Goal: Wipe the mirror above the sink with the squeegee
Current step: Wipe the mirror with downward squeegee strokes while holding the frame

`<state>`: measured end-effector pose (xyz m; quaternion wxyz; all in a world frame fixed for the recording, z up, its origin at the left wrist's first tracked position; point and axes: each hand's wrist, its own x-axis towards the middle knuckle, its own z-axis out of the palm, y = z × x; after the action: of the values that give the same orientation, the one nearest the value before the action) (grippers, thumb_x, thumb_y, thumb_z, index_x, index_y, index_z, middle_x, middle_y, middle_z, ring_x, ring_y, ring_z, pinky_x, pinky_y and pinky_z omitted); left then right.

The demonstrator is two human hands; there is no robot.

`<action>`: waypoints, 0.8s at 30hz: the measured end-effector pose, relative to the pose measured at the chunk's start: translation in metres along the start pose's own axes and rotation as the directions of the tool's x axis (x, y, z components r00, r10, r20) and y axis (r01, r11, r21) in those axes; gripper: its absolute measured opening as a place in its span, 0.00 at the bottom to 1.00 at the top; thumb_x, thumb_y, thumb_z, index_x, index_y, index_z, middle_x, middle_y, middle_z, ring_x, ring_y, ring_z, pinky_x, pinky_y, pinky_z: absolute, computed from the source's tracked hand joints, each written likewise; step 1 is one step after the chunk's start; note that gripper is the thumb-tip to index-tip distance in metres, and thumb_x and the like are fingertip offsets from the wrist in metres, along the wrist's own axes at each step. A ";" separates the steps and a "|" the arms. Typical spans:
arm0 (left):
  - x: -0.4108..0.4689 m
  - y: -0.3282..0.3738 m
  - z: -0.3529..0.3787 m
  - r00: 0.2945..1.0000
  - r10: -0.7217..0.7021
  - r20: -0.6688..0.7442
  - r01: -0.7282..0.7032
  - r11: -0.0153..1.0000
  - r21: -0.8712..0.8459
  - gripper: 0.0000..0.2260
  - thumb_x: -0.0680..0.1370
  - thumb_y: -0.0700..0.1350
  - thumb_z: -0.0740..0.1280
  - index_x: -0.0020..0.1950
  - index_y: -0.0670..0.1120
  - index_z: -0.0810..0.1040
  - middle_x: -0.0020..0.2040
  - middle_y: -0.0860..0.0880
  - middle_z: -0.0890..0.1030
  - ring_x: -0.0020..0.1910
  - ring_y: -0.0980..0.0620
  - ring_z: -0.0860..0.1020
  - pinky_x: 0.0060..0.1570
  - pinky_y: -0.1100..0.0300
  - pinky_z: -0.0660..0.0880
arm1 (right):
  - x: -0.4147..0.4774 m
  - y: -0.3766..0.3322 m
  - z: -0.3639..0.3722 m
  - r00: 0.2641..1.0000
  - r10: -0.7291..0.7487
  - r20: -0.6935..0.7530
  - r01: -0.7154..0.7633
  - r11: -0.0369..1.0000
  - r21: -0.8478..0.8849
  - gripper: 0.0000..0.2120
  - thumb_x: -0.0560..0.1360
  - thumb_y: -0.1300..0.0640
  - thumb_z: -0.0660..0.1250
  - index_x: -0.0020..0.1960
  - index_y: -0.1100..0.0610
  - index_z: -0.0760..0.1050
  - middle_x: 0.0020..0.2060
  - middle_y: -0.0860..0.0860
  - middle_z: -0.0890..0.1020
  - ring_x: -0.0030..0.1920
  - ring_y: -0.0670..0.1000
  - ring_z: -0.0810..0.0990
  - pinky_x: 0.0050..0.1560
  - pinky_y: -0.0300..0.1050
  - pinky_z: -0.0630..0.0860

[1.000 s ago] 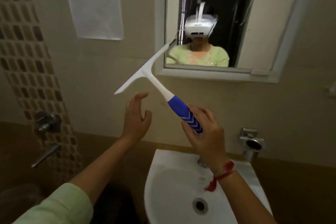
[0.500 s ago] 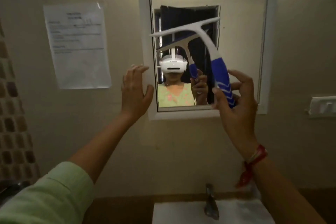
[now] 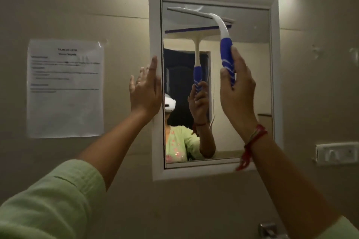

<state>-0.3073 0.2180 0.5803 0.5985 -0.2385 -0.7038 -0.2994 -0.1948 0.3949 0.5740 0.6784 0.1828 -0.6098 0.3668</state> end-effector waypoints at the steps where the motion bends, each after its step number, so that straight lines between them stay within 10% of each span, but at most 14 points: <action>1: 0.000 0.000 0.001 1.000 -0.008 -0.013 0.008 1.000 0.013 0.21 0.82 0.47 0.51 0.75 0.54 0.50 0.71 0.43 0.67 0.72 0.43 0.60 0.71 0.42 0.50 | 0.005 -0.003 0.006 1.000 -0.018 -0.008 0.017 0.999 -0.028 0.21 0.79 0.62 0.58 0.71 0.59 0.60 0.55 0.48 0.69 0.47 0.32 0.73 0.46 0.21 0.69; 8: -0.004 -0.002 0.004 0.999 0.000 -0.048 0.003 0.998 0.063 0.21 0.82 0.48 0.51 0.75 0.54 0.50 0.67 0.40 0.71 0.70 0.42 0.63 0.70 0.40 0.53 | 0.026 -0.014 0.034 0.999 -0.026 -0.041 0.019 0.985 -0.169 0.21 0.79 0.59 0.58 0.71 0.59 0.61 0.56 0.59 0.75 0.53 0.52 0.76 0.53 0.34 0.71; 20: -0.008 0.003 0.009 0.993 -0.013 -0.117 0.021 0.997 0.070 0.22 0.81 0.46 0.54 0.75 0.55 0.52 0.62 0.43 0.77 0.67 0.41 0.69 0.67 0.38 0.56 | 0.037 -0.013 0.048 0.995 -0.096 -0.040 0.077 0.941 -0.330 0.23 0.78 0.57 0.59 0.72 0.57 0.60 0.57 0.59 0.77 0.55 0.56 0.78 0.58 0.42 0.73; 24: -0.010 0.004 0.009 0.992 -0.065 -0.109 0.067 0.998 0.013 0.22 0.82 0.46 0.52 0.74 0.56 0.51 0.40 0.48 0.78 0.44 0.48 0.78 0.65 0.38 0.62 | 0.025 -0.010 0.046 0.994 -0.108 -0.014 0.096 0.932 -0.349 0.25 0.78 0.58 0.59 0.73 0.57 0.57 0.54 0.62 0.77 0.52 0.58 0.79 0.56 0.49 0.77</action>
<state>-0.3092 0.2270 0.5701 0.6276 -0.1934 -0.6801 -0.3259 -0.2196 0.3628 0.6090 0.7282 0.0853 -0.6433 0.2205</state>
